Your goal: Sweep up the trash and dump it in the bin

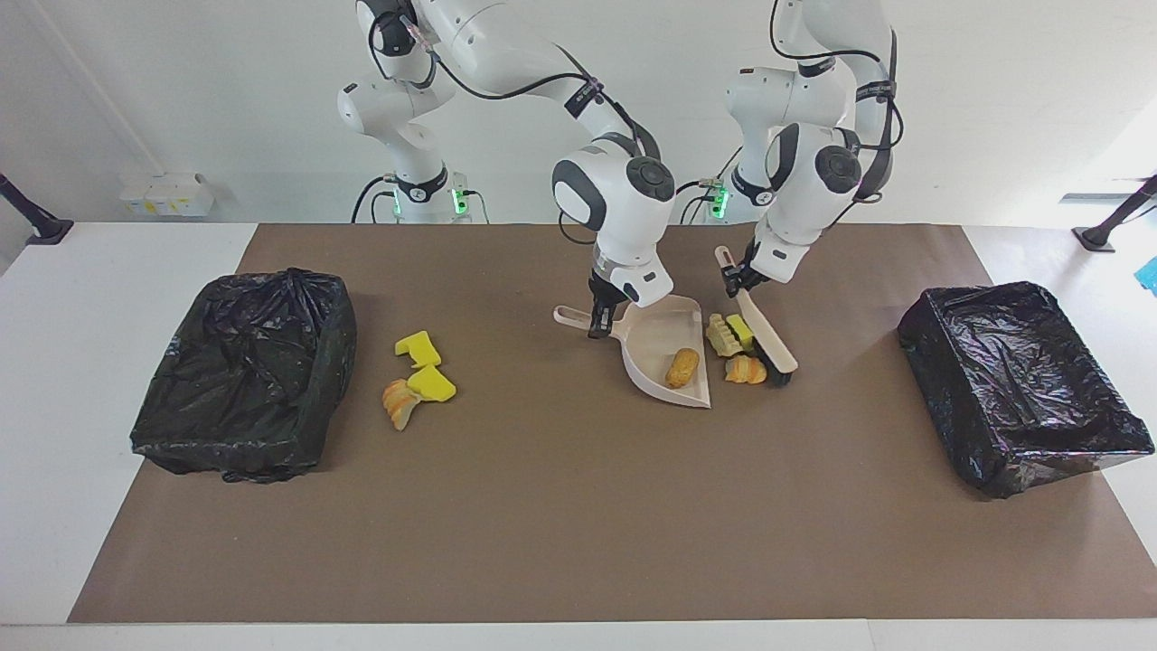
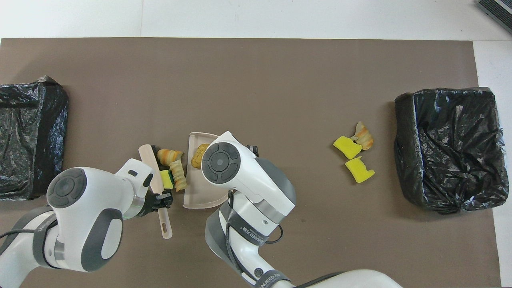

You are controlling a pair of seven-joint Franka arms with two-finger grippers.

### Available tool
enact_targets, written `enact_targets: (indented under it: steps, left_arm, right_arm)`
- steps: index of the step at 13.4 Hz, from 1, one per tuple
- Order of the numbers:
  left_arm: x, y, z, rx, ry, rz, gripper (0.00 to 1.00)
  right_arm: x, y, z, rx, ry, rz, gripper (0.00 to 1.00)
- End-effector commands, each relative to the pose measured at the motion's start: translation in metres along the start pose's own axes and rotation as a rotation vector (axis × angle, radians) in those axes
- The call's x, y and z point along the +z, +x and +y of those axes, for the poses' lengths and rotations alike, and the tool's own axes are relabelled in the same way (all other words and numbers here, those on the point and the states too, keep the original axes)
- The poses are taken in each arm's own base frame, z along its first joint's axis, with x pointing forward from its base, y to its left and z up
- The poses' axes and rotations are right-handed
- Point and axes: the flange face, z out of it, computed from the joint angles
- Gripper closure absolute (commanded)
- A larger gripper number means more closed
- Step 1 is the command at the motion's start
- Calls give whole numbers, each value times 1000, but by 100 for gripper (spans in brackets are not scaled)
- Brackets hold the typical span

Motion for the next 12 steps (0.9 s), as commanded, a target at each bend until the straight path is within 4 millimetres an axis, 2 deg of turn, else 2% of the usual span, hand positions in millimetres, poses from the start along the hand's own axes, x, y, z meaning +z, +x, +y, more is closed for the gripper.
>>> enact_targets:
  steps: [1, 3, 4, 5, 7, 8, 9, 12]
  left_arm:
    - [8, -16, 53, 83, -42, 9, 100]
    - [0, -25, 91, 120, -79, 5, 100]
    - [-1, -30, 104, 139, -79, 3, 100]
    - [-2, -35, 108, 148, -77, -1, 100]
    - [-2, -31, 101, 143, -61, -22, 100]
    - [-10, -29, 96, 145, -53, -34, 100]
    - [-25, -18, 87, 120, -55, -49, 100]
    - [-74, 1, 78, 98, -58, -34, 100]
  right_arm:
    - [5, 0, 1, 1, -16, 2, 100]
    - [5, 0, 1, 1, -19, 8, 100]
    - [5, 1, 0, 1, -19, 8, 100]
    - [4, 0, 1, 2, -18, 9, 100]
    - [5, 0, 1, 3, -18, 9, 100]
    - [5, 0, 1, 3, -17, 8, 100]
    - [4, 1, 0, 6, -18, 9, 100]
    - [4, 0, 1, 9, -19, 10, 100]
